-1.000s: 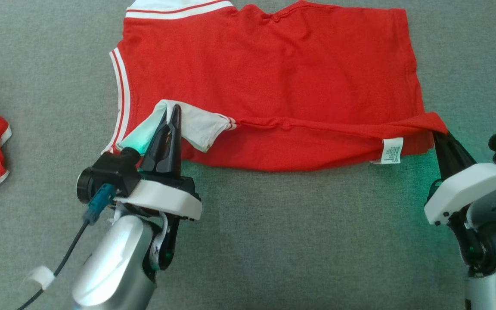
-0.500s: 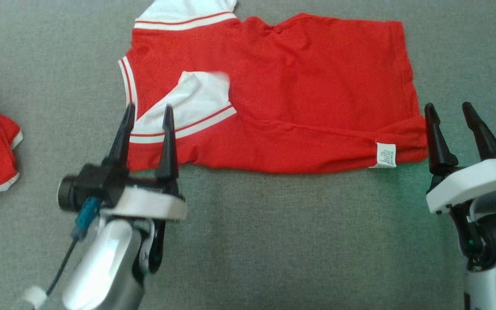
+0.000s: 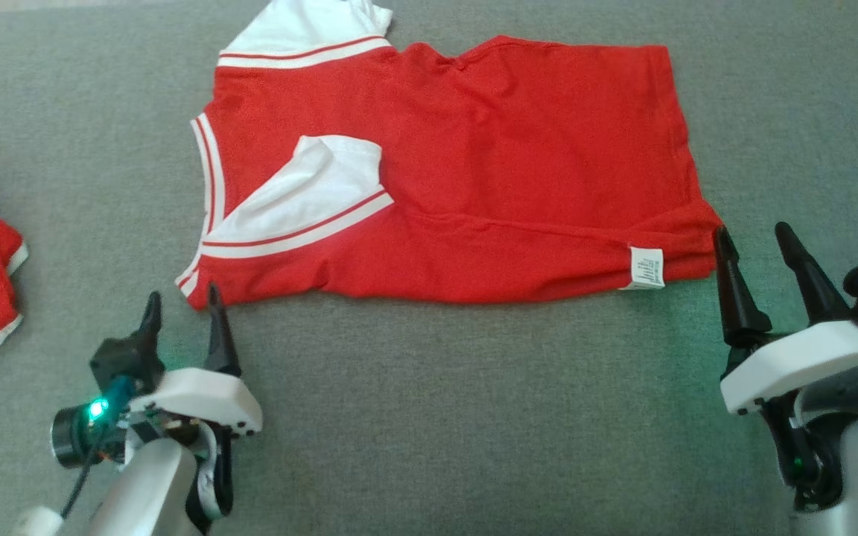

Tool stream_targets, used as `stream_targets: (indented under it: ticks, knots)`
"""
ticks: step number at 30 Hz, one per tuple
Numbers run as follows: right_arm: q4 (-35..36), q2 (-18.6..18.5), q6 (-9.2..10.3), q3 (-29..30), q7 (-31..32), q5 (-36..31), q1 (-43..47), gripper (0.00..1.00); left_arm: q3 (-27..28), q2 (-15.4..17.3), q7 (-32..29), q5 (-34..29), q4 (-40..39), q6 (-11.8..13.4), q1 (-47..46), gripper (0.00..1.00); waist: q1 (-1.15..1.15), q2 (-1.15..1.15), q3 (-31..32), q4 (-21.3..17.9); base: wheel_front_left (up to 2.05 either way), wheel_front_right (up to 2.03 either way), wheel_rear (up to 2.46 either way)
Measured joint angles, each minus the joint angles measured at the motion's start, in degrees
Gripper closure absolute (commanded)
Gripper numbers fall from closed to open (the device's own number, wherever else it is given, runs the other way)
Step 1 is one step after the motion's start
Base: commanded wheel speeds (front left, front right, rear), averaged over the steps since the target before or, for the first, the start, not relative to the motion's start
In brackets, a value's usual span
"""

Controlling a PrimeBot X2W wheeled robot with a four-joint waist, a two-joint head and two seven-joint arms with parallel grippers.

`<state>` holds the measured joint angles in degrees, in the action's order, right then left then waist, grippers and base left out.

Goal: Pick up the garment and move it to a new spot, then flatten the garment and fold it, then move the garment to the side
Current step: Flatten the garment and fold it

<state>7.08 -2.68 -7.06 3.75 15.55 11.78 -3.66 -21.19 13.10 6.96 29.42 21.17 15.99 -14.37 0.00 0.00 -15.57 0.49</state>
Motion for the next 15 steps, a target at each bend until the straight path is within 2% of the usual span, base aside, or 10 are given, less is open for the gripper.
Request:
stream_targets:
  ticks: [4, 7, 8, 10, 13, 15]
  knots:
    - [-0.16, 0.00, 0.00, -0.63, -0.13, -0.01, 0.00, 0.00, 0.87, -0.13, -2.11, 1.55, 3.00, 0.04, -1.19, 0.00, 0.00, 0.00, -0.62, -0.84, 0.00, 0.00, 0.00]
    - [-0.14, 0.00, 0.00, -0.87, -0.54, -0.02, -0.07, 0.00, 1.33, -0.88, -2.86, 3.42, 4.61, -0.99, -2.44, 0.00, 0.00, 0.00, -1.34, -1.63, 0.00, 0.00, 0.00]
    - [-0.16, 0.00, 0.00, -0.86, -0.63, -0.02, -0.07, 0.00, 1.66, -1.16, -3.01, 4.24, 4.86, -1.51, -3.00, 0.04, 0.00, 0.00, -1.60, -1.85, 0.00, 0.00, 0.00]
    - [-0.35, 0.00, 0.00, -0.75, -0.99, -0.02, -0.05, 0.00, 2.25, -1.24, -3.43, 5.38, 5.36, -2.93, -4.11, 1.00, 0.00, 0.00, -2.08, -2.22, 0.00, 0.00, 0.00]
    - [-1.33, 0.00, 0.00, 0.01, -1.03, 0.05, 0.02, 0.00, 2.42, -1.30, -4.03, 6.35, 5.86, -4.43, -5.33, 1.00, 0.00, 0.00, -2.76, -2.63, 0.00, 0.00, 0.00]
    - [-2.52, 0.00, 0.00, 0.51, -1.13, 0.43, 0.16, 0.00, 2.53, -1.30, -3.81, 6.51, 5.80, -4.45, -5.34, 1.00, 0.00, 0.00, -3.08, -2.81, 0.00, 0.00, 0.00]
